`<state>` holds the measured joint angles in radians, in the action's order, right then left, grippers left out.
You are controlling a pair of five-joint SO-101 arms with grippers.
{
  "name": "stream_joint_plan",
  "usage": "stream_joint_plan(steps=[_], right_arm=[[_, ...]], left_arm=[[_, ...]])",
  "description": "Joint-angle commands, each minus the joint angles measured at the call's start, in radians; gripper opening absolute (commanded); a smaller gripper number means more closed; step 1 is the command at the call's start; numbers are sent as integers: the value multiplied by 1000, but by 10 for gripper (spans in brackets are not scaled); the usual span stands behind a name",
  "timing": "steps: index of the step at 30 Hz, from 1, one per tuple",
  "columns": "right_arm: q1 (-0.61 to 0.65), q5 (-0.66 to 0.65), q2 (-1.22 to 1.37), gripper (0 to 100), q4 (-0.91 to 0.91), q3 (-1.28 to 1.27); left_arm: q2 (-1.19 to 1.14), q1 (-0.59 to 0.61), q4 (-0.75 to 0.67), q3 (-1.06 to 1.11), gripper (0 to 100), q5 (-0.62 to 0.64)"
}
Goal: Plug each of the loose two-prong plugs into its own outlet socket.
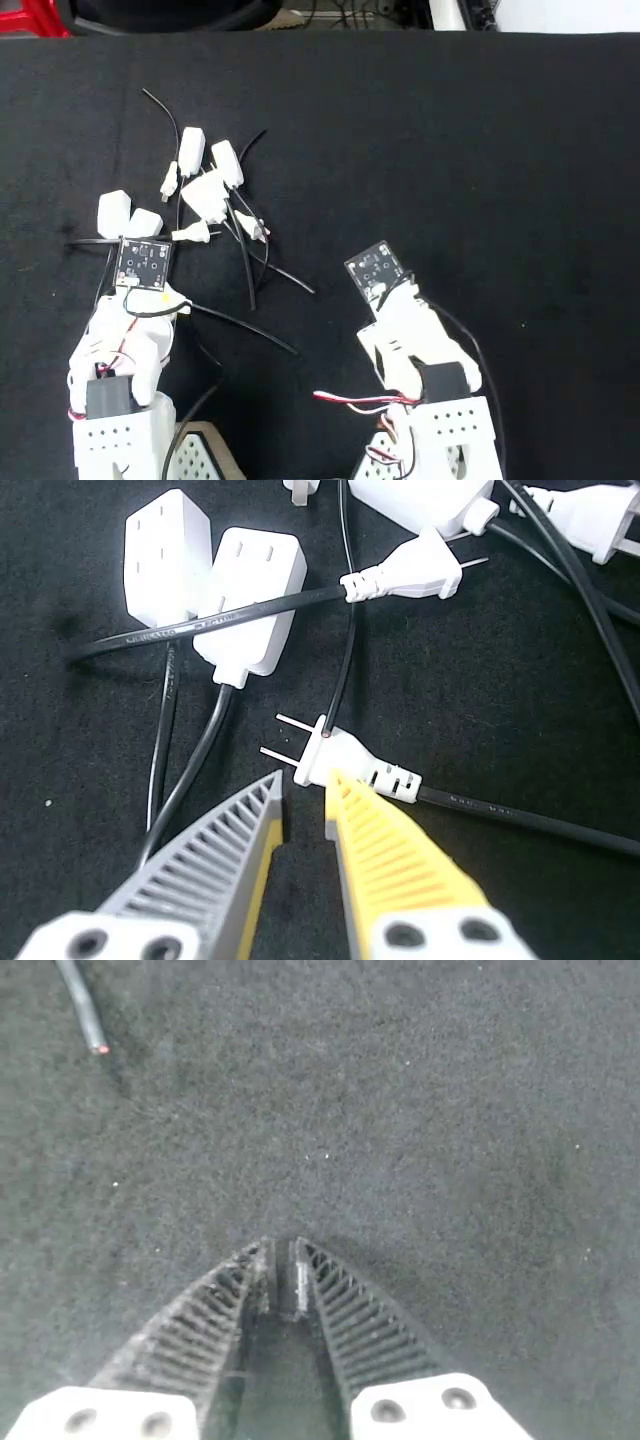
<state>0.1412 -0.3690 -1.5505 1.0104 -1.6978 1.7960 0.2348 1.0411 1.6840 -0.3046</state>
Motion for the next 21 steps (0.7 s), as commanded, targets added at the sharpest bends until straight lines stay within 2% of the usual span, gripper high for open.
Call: stream_joint_plan(steps=[1, 4, 7, 10, 15, 21], right_arm=[[15, 3, -10, 35, 0, 7], [14, -5, -12, 35, -95, 2], [11, -103, -5, 35, -199, 31], [14, -215, 7, 36, -133, 125], [68, -167, 148, 36, -38, 380], [104, -64, 627, 36, -101, 639]], left_arm=[[-5, 12, 2, 16, 80, 0], [-5, 4, 2, 16, 82, 0], [2, 5, 2, 16, 81, 0], [3, 5, 2, 16, 80, 0], [5, 7, -8, 15, 83, -5], [5, -30, -52, -90, 80, -5]])
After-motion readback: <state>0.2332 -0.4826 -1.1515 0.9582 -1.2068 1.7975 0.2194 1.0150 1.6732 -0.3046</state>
